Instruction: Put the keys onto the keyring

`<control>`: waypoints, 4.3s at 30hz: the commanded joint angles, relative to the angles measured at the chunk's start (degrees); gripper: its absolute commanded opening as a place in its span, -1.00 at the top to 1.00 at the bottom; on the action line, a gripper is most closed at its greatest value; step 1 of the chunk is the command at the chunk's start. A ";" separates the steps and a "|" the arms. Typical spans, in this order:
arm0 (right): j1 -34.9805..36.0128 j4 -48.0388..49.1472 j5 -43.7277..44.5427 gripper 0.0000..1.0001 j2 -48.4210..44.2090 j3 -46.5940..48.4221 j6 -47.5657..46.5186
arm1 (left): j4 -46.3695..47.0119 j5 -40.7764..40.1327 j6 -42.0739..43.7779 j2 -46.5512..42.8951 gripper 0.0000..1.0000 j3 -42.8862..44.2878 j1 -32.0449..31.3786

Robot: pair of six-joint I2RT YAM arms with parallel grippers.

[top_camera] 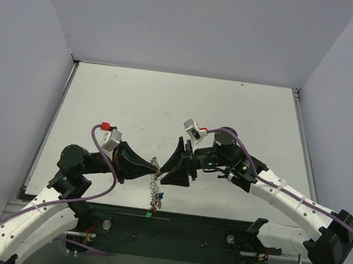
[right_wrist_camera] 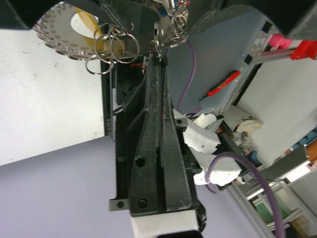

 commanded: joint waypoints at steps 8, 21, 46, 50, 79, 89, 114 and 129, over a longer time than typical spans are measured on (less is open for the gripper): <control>-0.08 0.66 9.51 0.05 -5.05 0.05 -1.94 | 1.36 -3.67 0.80 -2.39 1.00 0.04 -0.01; -0.08 0.39 9.26 -0.01 -4.78 -0.65 -0.98 | 0.75 -4.37 1.42 -2.83 1.00 -0.13 -0.01; 0.79 5.05 7.85 0.16 -3.64 -1.62 3.50 | 1.19 -4.55 1.51 -2.21 1.00 -0.48 -0.01; 1.41 5.58 7.41 0.22 -2.50 -1.18 4.03 | 1.28 -4.90 1.59 -2.04 1.00 -0.57 -0.01; 2.91 0.75 10.57 0.23 -1.80 0.67 1.31 | 1.36 -5.95 1.51 -2.56 1.00 -0.92 -0.01; 3.52 2.41 10.04 0.59 -0.83 0.84 2.36 | 1.80 -6.83 1.24 -2.74 1.00 -1.28 -0.01; 3.52 -4.88 14.35 1.00 -5.75 3.66 -2.64 | -17.27 -19.50 6.08 -7.22 -0.81 4.43 -0.01; 3.43 -4.09 12.51 1.00 -6.81 4.80 -4.23 | 1.19 4.85 -0.16 2.87 -0.21 6.11 -0.10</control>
